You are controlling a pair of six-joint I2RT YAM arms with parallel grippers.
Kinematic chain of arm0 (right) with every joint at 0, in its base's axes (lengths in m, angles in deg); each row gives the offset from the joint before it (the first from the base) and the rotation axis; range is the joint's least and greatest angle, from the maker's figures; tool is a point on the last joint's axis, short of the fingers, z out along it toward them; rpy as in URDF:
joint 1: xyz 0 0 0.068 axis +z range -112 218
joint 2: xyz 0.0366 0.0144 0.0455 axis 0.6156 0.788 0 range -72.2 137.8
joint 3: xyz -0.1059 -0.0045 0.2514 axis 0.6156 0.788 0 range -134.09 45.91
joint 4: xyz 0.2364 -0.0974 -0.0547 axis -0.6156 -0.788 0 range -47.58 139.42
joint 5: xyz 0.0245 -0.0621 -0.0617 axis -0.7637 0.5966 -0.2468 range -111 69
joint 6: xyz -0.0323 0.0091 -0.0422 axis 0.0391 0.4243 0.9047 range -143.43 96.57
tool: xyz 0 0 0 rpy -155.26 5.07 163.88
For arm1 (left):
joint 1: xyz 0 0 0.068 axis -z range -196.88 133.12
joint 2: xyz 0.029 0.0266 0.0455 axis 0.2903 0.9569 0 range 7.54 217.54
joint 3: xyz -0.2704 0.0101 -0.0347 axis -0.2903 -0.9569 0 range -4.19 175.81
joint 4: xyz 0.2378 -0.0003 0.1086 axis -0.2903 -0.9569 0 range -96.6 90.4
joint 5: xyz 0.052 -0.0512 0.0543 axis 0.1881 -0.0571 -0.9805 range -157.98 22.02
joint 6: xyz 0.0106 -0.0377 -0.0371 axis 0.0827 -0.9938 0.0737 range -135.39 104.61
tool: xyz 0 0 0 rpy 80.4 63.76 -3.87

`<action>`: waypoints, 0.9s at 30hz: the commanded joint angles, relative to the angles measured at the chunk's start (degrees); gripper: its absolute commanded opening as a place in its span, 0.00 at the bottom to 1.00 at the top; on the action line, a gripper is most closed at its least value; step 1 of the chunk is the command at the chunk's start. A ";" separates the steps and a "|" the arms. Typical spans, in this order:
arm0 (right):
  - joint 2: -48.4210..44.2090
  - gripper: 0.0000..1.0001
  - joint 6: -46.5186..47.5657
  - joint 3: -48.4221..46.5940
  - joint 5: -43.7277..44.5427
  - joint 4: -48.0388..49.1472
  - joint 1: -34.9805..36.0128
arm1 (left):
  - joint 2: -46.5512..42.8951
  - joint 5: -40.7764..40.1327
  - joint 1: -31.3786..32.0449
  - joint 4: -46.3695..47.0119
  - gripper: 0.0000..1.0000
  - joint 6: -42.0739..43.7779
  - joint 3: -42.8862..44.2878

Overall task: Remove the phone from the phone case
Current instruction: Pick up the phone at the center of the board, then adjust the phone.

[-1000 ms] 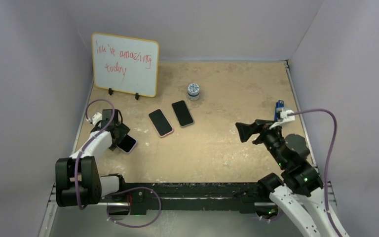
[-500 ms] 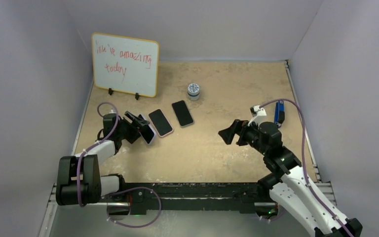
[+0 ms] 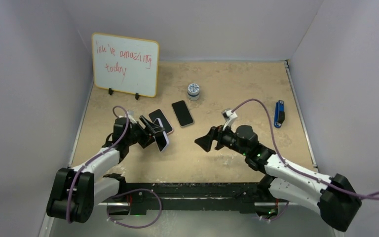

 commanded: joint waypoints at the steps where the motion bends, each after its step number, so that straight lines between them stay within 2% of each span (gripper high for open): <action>1: 7.35 0.93 -1.21 -2.04 9.18 12.66 8.46 | -3.56 -2.34 4.13 2.13 0.09 -2.88 0.85; 10: 21.26 0.91 -2.87 -8.94 29.95 18.54 23.43 | -6.58 -3.24 6.15 0.87 0.09 -3.81 0.00; 16: 30.54 0.89 -2.85 -13.05 34.77 23.35 27.74 | -8.10 -2.92 6.88 1.28 0.09 -5.00 -1.31; 27: 42.03 0.70 -5.11 -21.69 36.96 21.63 29.38 | -11.87 -3.23 7.34 -0.93 0.08 -4.48 -1.26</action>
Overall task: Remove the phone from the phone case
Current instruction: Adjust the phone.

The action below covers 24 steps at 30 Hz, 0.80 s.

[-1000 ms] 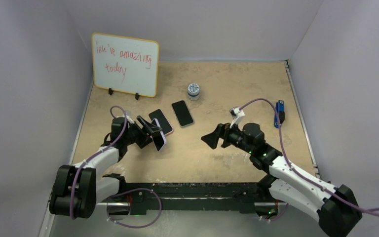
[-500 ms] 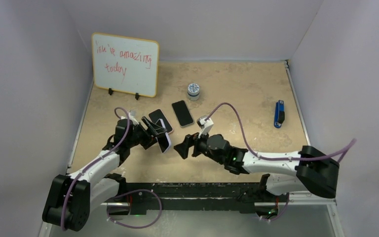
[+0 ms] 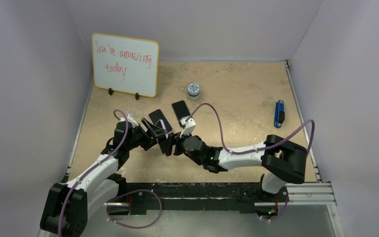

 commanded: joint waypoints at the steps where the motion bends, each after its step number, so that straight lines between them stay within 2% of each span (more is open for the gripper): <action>1: 2.30 0.69 -2.17 -3.38 2.96 2.02 0.62 | -2.38 0.80 0.59 2.43 0.08 -0.95 0.57; 5: 2.72 0.57 -2.78 -1.92 3.58 5.17 0.69 | -3.80 0.80 0.81 2.23 0.08 -0.39 0.21; 10: 1.57 0.23 -3.01 0.87 0.51 9.35 0.66 | -5.29 1.39 0.77 2.60 0.11 1.17 0.10; 15: -1.31 0.00 -2.90 4.52 -0.52 13.43 0.60 | -5.56 3.22 0.89 4.01 0.20 4.11 0.88; 18: -3.62 0.00 -3.07 7.75 -1.07 17.43 0.65 | -6.39 6.03 0.85 9.60 0.32 5.69 -0.77; 22: -7.23 0.00 -3.49 14.05 -1.93 24.62 0.58 | -9.13 7.22 0.83 13.88 0.56 7.14 -3.11; 24: -9.44 0.00 -3.37 16.78 -1.43 27.68 0.51 | -10.82 7.77 0.82 15.27 0.62 7.92 -3.56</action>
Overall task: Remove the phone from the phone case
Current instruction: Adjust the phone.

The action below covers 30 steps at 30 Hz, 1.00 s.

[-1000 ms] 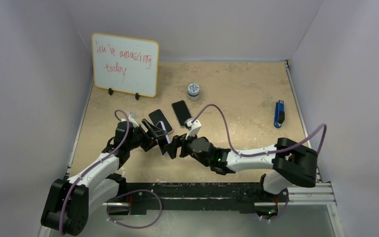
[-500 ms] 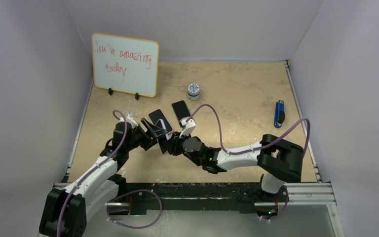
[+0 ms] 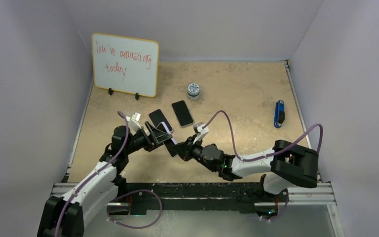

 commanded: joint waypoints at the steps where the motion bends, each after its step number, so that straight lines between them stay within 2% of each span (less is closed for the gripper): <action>1: -6.41 0.00 -1.49 5.94 0.84 12.03 0.19 | -4.40 0.21 -0.89 10.82 0.64 5.59 -0.97; 9: -18.66 0.00 -1.37 12.16 0.49 12.11 -0.93 | -11.30 0.47 -0.89 14.89 0.70 7.21 -2.37; 17: -27.81 0.00 -4.43 16.74 -2.93 14.99 -1.97 | -11.21 6.92 -0.83 33.33 0.71 3.19 -6.72; 23: -28.31 0.00 -7.26 16.40 -10.39 19.06 -4.25 | -9.77 8.89 -0.80 40.86 0.72 0.74 -7.15; 30: -23.90 0.00 -10.43 15.77 -17.80 27.30 -5.26 | -6.18 9.85 -0.35 48.35 0.71 -2.78 -8.08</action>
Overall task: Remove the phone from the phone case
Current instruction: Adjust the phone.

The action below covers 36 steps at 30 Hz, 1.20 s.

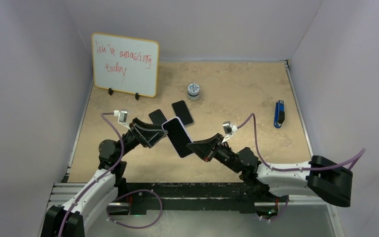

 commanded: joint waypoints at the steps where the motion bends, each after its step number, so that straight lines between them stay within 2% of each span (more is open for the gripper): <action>1: 2.07 0.00 -3.52 -2.20 -6.26 13.71 -0.45 | 2.18 1.19 0.57 9.96 0.70 -2.96 -1.60; 6: 4.58 0.00 -3.94 -4.15 -7.77 13.61 -0.56 | 5.19 0.84 2.34 13.98 0.63 -4.11 -2.18; 15: 7.92 0.00 -7.03 -4.32 -9.29 17.28 -1.87 | 7.57 -0.05 4.59 18.18 0.25 -4.90 -2.75; 19: 8.59 0.00 -8.32 -2.92 -9.09 19.73 -2.38 | 8.13 -0.68 5.50 18.85 0.00 -5.12 -2.98; 21: 8.60 0.00 -8.77 -2.37 -8.72 19.89 -2.70 | 8.21 -1.32 5.69 19.12 0.00 -5.53 -3.34; 25: 8.41 0.14 -8.57 -2.16 -8.91 19.15 -3.40 | 8.08 -3.02 5.74 17.82 0.00 -6.95 -3.05; 29: 7.46 0.46 -6.34 -2.20 -9.28 16.02 -3.47 | 7.40 -5.92 5.74 16.44 0.00 -9.74 -2.58; 31: 7.03 0.57 -5.32 -2.03 -9.22 14.10 -3.47 | 6.57 -8.11 5.74 15.28 0.00 -11.60 -2.72; 36: 6.71 0.65 -1.67 -3.13 -9.69 10.56 -3.47 | 3.80 -13.71 5.77 11.87 0.00 -14.96 -3.71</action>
